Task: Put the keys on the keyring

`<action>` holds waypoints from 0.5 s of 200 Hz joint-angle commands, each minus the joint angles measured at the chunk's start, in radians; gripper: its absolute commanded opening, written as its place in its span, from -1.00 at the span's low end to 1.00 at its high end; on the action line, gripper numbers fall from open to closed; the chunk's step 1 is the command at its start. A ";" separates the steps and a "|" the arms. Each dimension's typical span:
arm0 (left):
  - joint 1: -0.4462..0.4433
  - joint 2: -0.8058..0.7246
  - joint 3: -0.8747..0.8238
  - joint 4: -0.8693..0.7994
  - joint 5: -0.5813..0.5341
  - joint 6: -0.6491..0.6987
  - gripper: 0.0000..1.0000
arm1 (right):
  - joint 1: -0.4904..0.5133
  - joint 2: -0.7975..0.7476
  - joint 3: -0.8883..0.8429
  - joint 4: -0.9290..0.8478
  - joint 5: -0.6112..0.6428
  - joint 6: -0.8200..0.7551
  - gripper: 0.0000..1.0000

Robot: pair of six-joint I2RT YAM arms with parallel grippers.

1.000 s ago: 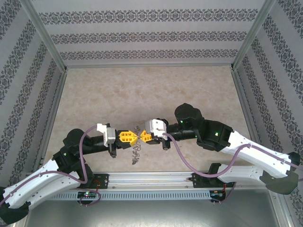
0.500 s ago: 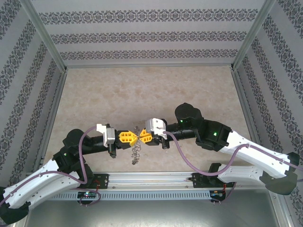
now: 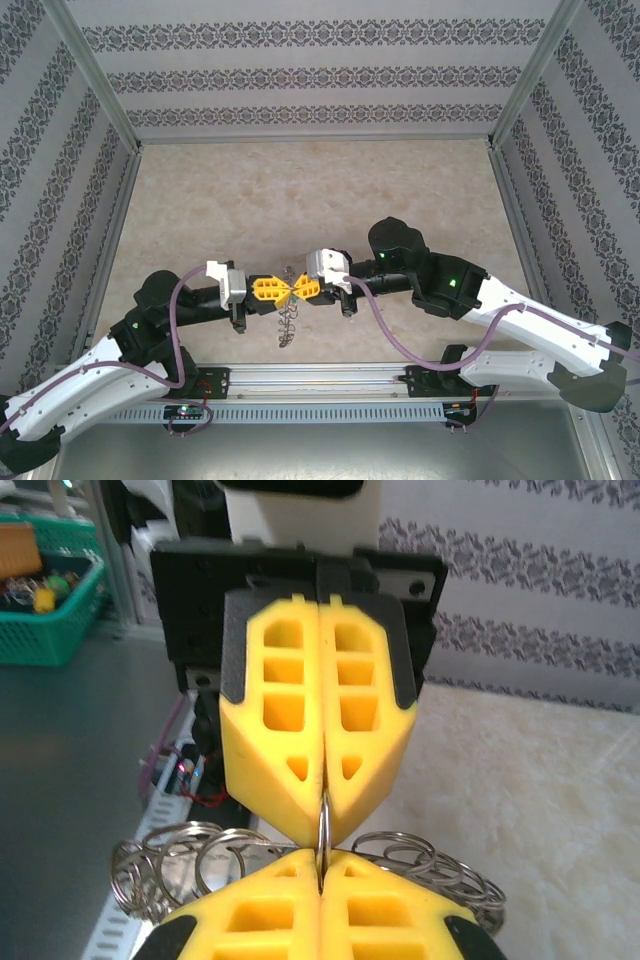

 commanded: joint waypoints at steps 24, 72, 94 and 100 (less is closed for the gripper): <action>-0.009 0.161 0.216 -0.376 -0.139 0.150 -0.84 | 0.024 0.086 0.144 -0.202 0.135 -0.117 -1.00; -0.014 0.231 0.276 -0.489 -0.197 0.186 -0.60 | 0.052 0.130 0.199 -0.281 0.212 -0.158 -1.00; -0.014 0.226 0.267 -0.470 -0.195 0.178 -0.58 | 0.054 0.134 0.200 -0.278 0.195 -0.164 -1.00; -0.013 0.226 0.266 -0.465 -0.192 0.176 -0.63 | 0.056 0.136 0.201 -0.277 0.191 -0.166 -1.00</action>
